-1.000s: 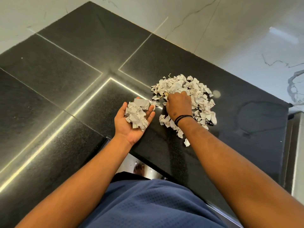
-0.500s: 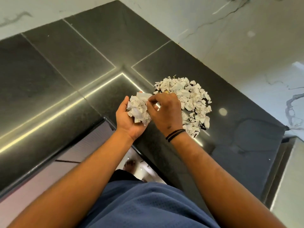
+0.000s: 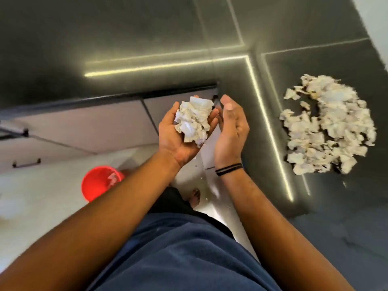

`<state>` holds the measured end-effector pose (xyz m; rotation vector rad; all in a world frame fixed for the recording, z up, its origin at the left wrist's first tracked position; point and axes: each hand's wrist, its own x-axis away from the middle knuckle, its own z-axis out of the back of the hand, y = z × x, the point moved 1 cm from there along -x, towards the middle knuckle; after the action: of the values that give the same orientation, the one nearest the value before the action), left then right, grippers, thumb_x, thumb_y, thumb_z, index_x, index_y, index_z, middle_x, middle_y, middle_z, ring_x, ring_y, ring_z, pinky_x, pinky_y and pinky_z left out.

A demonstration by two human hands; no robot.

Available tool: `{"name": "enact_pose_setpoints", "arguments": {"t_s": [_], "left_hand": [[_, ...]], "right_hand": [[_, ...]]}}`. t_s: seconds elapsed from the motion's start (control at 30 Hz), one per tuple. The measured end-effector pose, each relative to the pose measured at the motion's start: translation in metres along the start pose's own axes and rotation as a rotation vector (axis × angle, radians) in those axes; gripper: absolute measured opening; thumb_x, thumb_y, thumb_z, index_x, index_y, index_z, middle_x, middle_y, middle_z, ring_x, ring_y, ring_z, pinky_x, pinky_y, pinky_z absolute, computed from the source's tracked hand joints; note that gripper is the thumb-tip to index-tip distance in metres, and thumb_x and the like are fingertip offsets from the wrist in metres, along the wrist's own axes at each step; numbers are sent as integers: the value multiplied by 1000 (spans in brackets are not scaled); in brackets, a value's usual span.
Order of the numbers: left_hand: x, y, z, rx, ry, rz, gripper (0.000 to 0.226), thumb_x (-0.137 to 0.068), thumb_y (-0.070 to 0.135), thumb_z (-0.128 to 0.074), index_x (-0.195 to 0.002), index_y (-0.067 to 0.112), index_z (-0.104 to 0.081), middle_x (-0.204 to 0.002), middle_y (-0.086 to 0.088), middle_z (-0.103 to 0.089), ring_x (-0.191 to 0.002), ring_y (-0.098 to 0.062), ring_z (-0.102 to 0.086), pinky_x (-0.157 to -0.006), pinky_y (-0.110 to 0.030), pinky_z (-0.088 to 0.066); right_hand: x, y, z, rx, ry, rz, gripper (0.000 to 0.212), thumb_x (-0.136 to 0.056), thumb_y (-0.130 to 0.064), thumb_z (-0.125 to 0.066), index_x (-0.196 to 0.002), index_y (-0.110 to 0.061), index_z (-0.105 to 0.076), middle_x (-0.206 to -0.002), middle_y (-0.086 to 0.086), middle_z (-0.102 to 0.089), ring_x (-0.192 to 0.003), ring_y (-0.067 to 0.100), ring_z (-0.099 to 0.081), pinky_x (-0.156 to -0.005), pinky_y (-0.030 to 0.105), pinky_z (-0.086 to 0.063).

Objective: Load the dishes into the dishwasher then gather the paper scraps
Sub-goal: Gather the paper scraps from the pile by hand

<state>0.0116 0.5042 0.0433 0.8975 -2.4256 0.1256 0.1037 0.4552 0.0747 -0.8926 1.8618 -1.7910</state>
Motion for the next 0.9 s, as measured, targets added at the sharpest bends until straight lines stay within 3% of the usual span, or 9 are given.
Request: {"name": "enact_pose_setpoints", "arguments": {"t_s": [0.1, 0.2, 0.33, 0.4, 0.5, 0.57, 0.77, 0.83, 0.9], "left_hand": [[29, 26, 41, 77, 90, -119, 58, -104, 45, -37, -103, 2, -77, -116, -24, -70, -111, -38, -66, -112, -47, -42], [58, 48, 76, 183, 149, -222, 48, -104, 42, -40, -108, 7, -73, -109, -20, -72, -99, -36, -72, -98, -45, -54], [90, 76, 132, 255, 251, -295, 47, -105, 33, -43, -145, 9, -52, -128, -16, -62, -118, -32, -62, -106, -42, -49], [102, 91, 166, 261, 292, -336, 48, -103, 27, -44, -146, 7, -50, -132, -15, -60, -124, -31, -59, -107, -40, -49], [119, 110, 221, 293, 366, -397, 39, -89, 22, -54, -121, 3, -64, -116, -17, -68, -110, -31, -65, -101, -39, -53], [126, 120, 264, 308, 429, -433, 41, -84, 24, -57, -116, 0, -66, -114, -18, -69, -107, -31, -67, -103, -38, -51], [126, 141, 399, 481, 611, -450, 34, -99, 24, -46, -114, 1, -67, -110, -15, -70, -103, -28, -68, -103, -36, -50], [121, 142, 436, 531, 657, -462, 32, -99, 23, -48, -116, 2, -65, -106, -14, -69, -97, -26, -68, -100, -34, -51], [115, 146, 470, 549, 682, -464, 40, -92, 23, -56, -125, 3, -62, -117, -15, -64, -105, -27, -65, -106, -35, -47]], "right_hand": [[29, 20, -40, 3, -196, -101, 34, -106, -11, -44, -133, 5, -57, -104, -1, -70, -95, -4, -65, -82, 16, -50], [61, 50, -78, 15, -313, -175, 33, -106, -8, -43, -130, 10, -57, -114, 8, -67, -94, -5, -66, -79, 14, -50], [109, 98, -126, 10, -387, -228, 40, -98, -22, -47, -124, 3, -63, -132, 17, -63, -122, 19, -61, -102, 30, -51], [133, 132, -148, 9, -407, -265, 35, -98, -25, -49, -120, -5, -67, -133, 17, -63, -126, 23, -59, -107, 39, -48], [165, 189, -176, -1, -406, -340, 36, -97, -22, -48, -119, -1, -68, -129, 19, -65, -125, 30, -60, -109, 49, -46], [187, 230, -195, 9, -397, -410, 43, -96, -21, -48, -122, 8, -65, -126, 22, -66, -124, 36, -60, -108, 51, -46], [242, 362, -232, 140, -352, -574, 34, -95, -17, -51, -111, 4, -72, -108, 15, -74, -112, 32, -67, -99, 42, -53], [252, 400, -236, 228, -341, -616, 29, -91, -20, -54, -103, -2, -75, -104, 17, -75, -105, 32, -69, -94, 41, -55], [259, 441, -239, 294, -333, -650, 24, -96, -13, -54, -99, -2, -75, -99, 16, -74, -95, 27, -69, -88, 38, -55]]}}
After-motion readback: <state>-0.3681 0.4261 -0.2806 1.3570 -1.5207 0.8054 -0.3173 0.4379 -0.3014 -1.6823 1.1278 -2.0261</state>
